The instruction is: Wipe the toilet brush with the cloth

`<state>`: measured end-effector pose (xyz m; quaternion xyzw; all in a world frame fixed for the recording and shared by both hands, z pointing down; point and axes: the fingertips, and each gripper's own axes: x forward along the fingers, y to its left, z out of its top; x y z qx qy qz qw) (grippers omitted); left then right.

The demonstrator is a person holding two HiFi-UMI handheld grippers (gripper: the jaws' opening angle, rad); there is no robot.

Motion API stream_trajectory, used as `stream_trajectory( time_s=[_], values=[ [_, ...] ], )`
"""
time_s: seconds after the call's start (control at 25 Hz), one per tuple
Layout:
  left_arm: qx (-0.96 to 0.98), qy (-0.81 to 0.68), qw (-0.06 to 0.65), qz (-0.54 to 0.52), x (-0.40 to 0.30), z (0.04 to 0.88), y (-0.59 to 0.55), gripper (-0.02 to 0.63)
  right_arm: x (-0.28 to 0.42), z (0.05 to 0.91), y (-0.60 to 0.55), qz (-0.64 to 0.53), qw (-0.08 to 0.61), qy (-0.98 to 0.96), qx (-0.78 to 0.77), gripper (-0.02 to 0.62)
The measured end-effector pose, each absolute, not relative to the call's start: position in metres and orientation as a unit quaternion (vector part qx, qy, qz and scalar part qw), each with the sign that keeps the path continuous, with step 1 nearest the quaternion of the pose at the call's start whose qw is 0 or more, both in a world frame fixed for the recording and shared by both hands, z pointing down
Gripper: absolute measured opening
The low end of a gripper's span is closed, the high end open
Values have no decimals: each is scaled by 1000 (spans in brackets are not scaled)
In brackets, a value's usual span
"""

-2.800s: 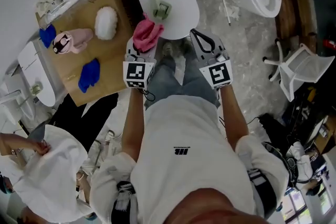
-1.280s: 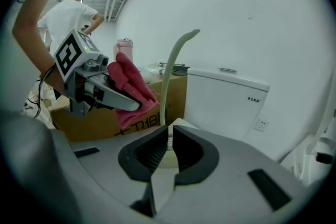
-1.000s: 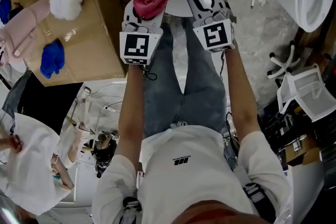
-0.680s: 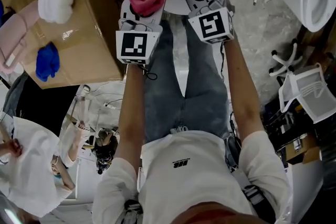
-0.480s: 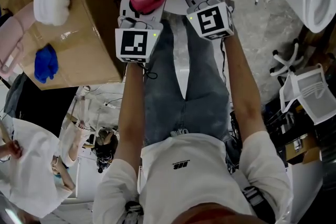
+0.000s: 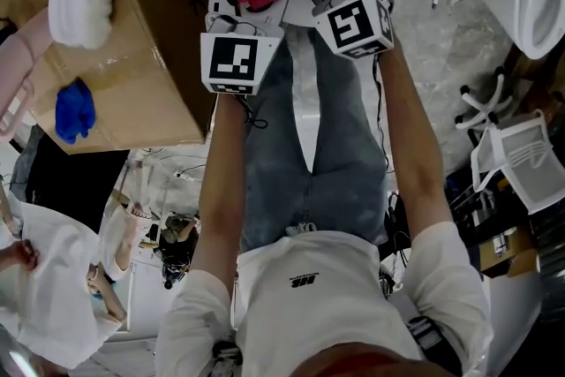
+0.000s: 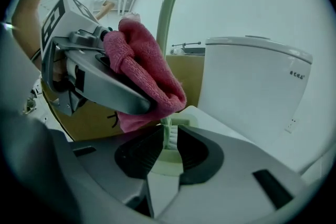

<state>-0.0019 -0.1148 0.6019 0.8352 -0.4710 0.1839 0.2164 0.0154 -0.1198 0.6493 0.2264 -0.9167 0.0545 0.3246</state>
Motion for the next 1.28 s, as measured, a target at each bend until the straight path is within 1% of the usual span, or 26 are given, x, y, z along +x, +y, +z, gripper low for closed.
stream_trajectory(
  time_s=[0.24, 0.52, 0.56, 0.6, 0.68, 0.96, 1.28],
  values=[
    [836, -468, 217, 186, 3, 615, -126, 196, 11, 662, -119, 59, 334, -916, 215, 78],
    [837, -465, 218, 190, 11, 631, -140, 196, 11, 662, -120, 71, 319, -921, 213, 77],
    [837, -465, 218, 189, 12, 632, -141, 189, 11, 660, -120, 72, 319, -921, 212, 77],
    [837, -465, 217, 188, 13, 633, -142, 152, 11, 659, -120, 73, 319, -921, 211, 77],
    [839, -465, 214, 185, 15, 633, -143, 125, 12, 658, -120, 71, 320, -921, 210, 70],
    [842, -457, 214, 191, 12, 627, -141, 117, 12, 665, -118, 73, 319, -918, 223, 55],
    [852, -453, 197, 173, 8, 586, -146, 117, 11, 665, -119, 79, 326, -915, 223, 55]
  ],
)
